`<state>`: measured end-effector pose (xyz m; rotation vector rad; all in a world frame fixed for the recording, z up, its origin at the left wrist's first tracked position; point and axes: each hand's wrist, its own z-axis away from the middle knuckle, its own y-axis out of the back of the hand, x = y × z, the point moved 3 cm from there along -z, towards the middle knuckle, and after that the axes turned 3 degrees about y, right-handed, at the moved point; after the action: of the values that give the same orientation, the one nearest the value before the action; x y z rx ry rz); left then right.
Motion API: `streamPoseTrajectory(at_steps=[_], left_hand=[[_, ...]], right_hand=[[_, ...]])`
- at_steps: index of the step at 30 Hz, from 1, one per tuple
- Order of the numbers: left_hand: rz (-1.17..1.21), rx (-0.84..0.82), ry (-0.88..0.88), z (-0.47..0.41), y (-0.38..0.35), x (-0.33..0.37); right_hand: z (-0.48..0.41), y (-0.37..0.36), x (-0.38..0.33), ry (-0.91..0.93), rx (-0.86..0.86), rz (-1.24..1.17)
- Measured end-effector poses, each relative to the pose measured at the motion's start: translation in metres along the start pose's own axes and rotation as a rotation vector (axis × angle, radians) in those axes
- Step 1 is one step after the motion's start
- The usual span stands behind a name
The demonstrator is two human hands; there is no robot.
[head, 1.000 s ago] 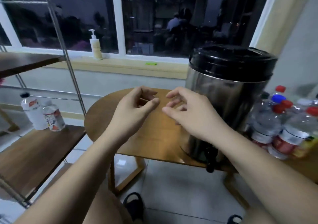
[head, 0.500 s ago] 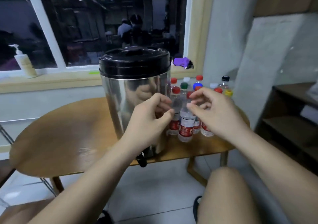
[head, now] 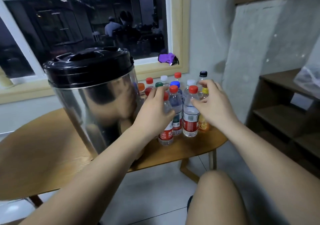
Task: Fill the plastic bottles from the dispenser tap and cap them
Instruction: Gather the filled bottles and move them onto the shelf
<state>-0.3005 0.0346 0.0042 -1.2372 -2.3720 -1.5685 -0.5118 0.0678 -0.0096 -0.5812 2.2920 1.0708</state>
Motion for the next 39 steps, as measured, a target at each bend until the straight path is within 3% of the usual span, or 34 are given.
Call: streamPoseTrajectory(at_steps=[8,20,25,34,39], left_hand=[[0.013,-0.042,0.087,-0.010,-0.027,-0.016],[0.098,0.054,0.129,0.003,-0.043,-0.032],[0.074,-0.043,0.193,0.007,-0.052,-0.035],[0.042,-0.034,0.110,0.022,-0.048,-0.033],[0.253,0.004,0.070,0.038,-0.001,-0.018]], right_hand=[[-0.024,-0.009,0.018,-0.071,-0.150,-0.034],[-0.001,-0.031,0.031,0.001,-0.199,0.178],[0.012,-0.036,0.037,-0.030,-0.180,0.142],[0.030,-0.025,0.031,-0.014,-0.195,0.076],[0.046,-0.001,-0.004,0.042,-0.248,0.074]])
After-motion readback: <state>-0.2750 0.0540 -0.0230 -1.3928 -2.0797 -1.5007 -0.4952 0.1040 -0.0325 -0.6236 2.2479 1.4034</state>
